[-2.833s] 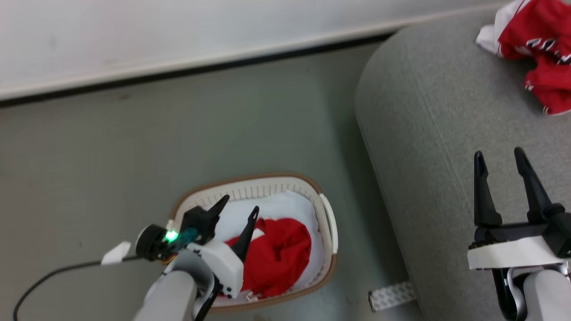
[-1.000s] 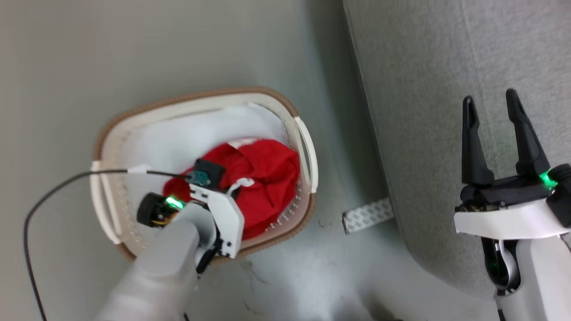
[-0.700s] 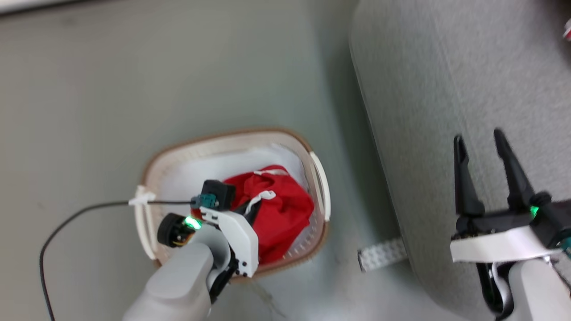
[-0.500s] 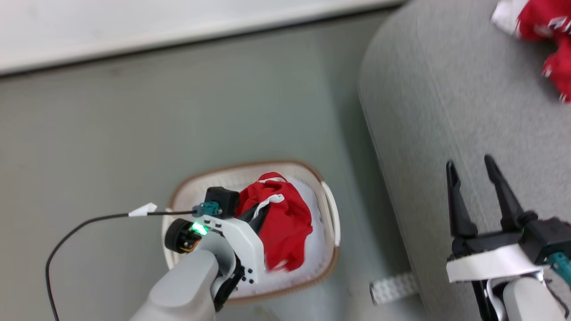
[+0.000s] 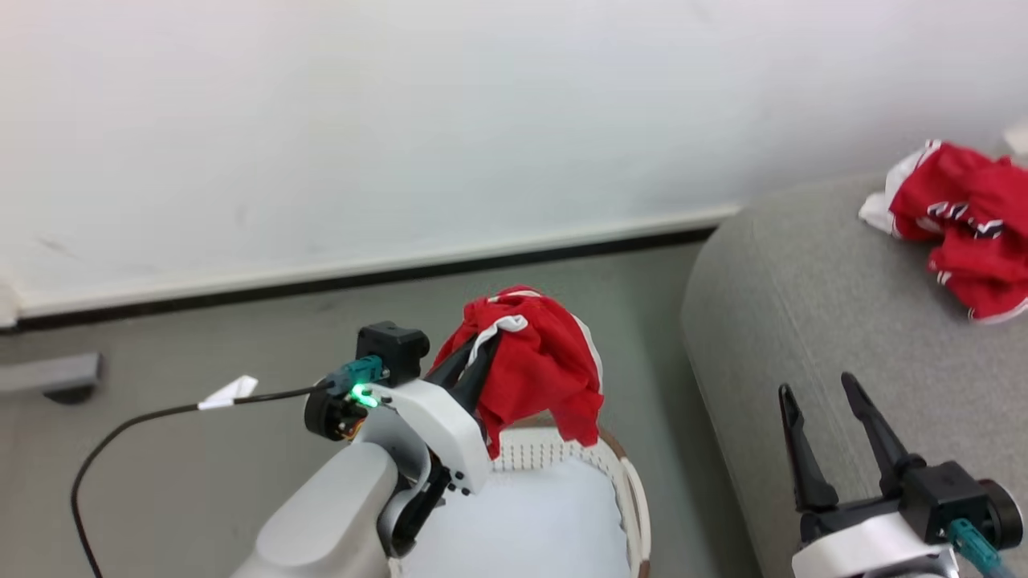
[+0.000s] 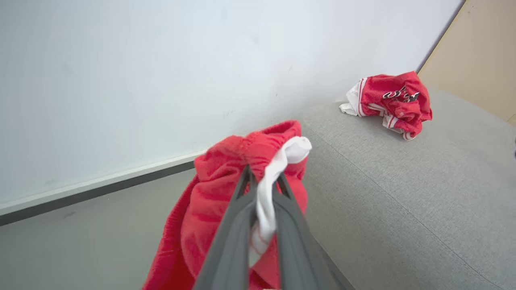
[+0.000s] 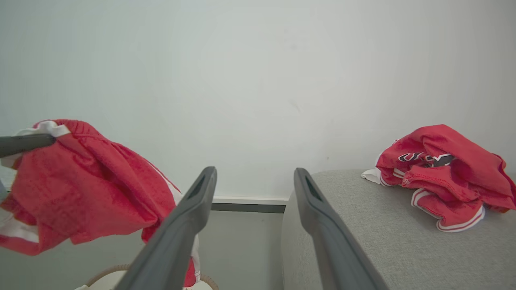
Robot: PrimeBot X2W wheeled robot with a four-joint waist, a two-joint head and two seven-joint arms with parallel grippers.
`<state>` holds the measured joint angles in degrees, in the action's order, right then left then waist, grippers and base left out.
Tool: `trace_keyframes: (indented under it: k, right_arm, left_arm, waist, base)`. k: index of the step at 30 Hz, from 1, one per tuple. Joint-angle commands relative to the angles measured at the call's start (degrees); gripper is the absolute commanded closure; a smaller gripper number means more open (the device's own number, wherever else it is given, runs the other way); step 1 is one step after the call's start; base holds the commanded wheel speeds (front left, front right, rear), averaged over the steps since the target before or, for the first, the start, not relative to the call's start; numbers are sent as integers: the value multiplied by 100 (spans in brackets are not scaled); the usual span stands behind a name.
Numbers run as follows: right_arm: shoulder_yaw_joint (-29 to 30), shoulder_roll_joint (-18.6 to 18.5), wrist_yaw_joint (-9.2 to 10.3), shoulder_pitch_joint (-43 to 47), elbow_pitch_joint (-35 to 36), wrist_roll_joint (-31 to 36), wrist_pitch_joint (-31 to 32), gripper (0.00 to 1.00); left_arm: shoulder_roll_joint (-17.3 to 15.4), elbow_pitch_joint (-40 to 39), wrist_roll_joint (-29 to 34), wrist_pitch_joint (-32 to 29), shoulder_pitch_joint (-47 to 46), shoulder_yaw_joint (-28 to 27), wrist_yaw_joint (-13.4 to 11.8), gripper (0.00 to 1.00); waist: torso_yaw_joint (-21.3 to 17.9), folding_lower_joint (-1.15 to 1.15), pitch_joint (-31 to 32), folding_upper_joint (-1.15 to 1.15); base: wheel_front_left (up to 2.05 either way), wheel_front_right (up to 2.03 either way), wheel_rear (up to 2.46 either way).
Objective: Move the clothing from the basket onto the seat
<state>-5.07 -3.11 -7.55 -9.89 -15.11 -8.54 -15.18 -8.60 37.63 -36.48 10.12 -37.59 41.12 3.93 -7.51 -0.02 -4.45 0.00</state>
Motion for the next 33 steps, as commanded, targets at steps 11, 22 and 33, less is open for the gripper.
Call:
trace_keyframes:
  k: [11,22,33]
  right_arm:
    - [-255,-124,13,348,-96,-58,6,0]
    - [-684,-232,13,473,-95,-177,6,0]
    - [-1572,-669,13,14,9,8,6,0]
  left_arm:
    - [-585,-1837,-104,-522,225,-218,-474,100]
    - [-992,-2991,-196,-948,412,-377,-850,100]
    - [-1050,-3320,-199,-1048,512,-312,-961,100]
  waist:
    - [297,2,728,0]
    - [307,2,936,0]
    - [275,2,924,0]
  base:
    - [0,0,0]
    - [0,0,0]
    - [0,0,0]
